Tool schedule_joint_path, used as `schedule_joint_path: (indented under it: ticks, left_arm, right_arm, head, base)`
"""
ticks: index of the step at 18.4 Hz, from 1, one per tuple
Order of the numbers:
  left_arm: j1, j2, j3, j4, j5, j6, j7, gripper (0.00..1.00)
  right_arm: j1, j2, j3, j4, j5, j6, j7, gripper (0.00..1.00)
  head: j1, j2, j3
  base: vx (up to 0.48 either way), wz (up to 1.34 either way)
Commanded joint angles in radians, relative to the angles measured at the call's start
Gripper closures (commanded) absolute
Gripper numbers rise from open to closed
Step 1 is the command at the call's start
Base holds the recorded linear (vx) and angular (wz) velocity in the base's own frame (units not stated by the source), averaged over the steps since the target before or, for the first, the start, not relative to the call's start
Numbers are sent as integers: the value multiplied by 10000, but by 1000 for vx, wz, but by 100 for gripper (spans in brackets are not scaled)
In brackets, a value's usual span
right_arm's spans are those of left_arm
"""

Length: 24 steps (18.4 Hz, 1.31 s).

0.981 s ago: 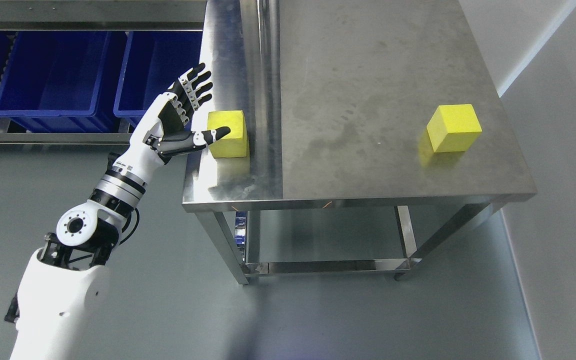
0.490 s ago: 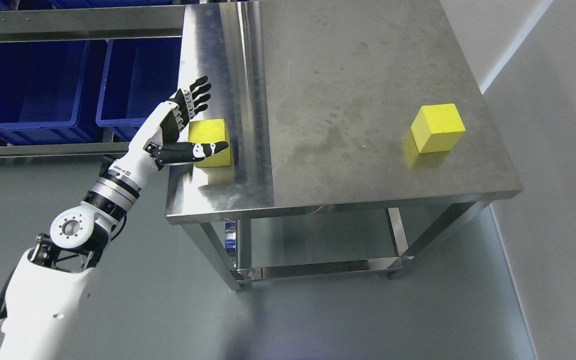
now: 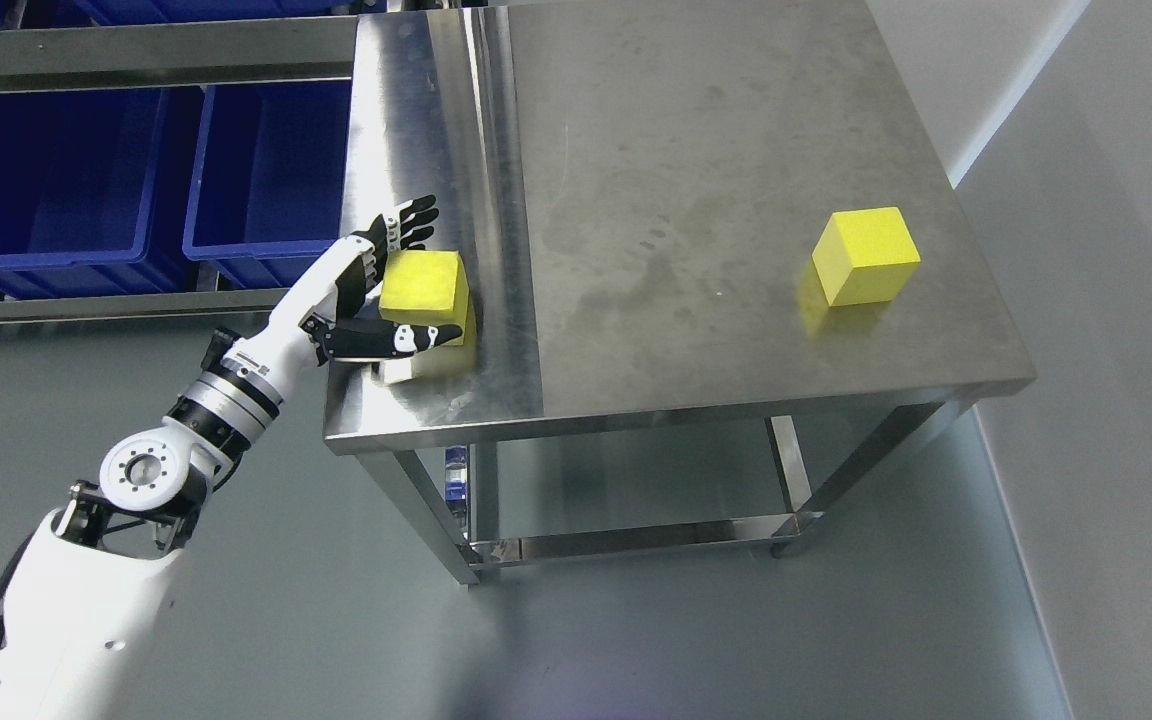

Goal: Move yellow foam block to right shelf middle
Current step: 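Close the left hand fingers around the yellow foam cube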

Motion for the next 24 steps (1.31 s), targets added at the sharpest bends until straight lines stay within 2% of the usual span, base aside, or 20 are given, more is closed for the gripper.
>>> schedule_joint_path:
  ticks: [1,6,7,8,9,10,11,13,17,20,24]
  left_arm:
    - [131,85,64,148,-253,-36,9,3]
    - [24,-68,64,286,-468,-174,25,13]
    - [23,-114,64,286,-484,-311,25,19]
    - [8,-130,64,301,-499,-525,25,26]
    - [8,-160,49,332,-499,-710,40,43]
    - [-22,-206,49,347,-575,-711,25,68]
    - [-23,-222,19,378,-880,-757,25,74]
    - [-7,-298,18,393,-1250,-773,-52,79]
    - [-37,-451,64,394,-1251,-803,-67,80]
    - [-206,-880,751,378,-1251,-1567,-67,81]
    - [-972,-912,1473,378,-1236,-2151,-22,85]
  right_arm:
    - [15,-175,0,-175,31,0,1,0]
    - [15,-175,0,-175,31,0,1,0]
    - [15,-175,0,-175,31,0,1,0]
    - [15,-175,0,-175,31,0,1,0]
    - [15,-175,0,-175,31,0,1,0]
    - [15,-175,0,-175,31,0,1,0]
    - [15,-175,0,-175,31,0,1,0]
    - [15,-175,0,-175,31,-15,1,0]
    - [15,-175,0,-175,31,0,1,0]
    - [15,-175,0,-175,31,0,1,0]
    - [15,-175,0,-175,31,-15,1,0]
  head:
    - [0,0,0]
    - [0,0,0]
    - [0,0,0]
    - [0,0,0]
    - [0,0,0]
    - [0,0,0]
    - [0,0,0]
    - [0,0,0]
    - [0,0,0]
    - [0,0,0]
    - [0,0,0]
  base:
    - [0,0]
    - [0,0]
    - [0,0]
    - [0,0]
    - [0,0]
    - [0,0]
    - [0,0]
    - [0,0]
    - [0,0]
    - [0,0]
    - [0,0]
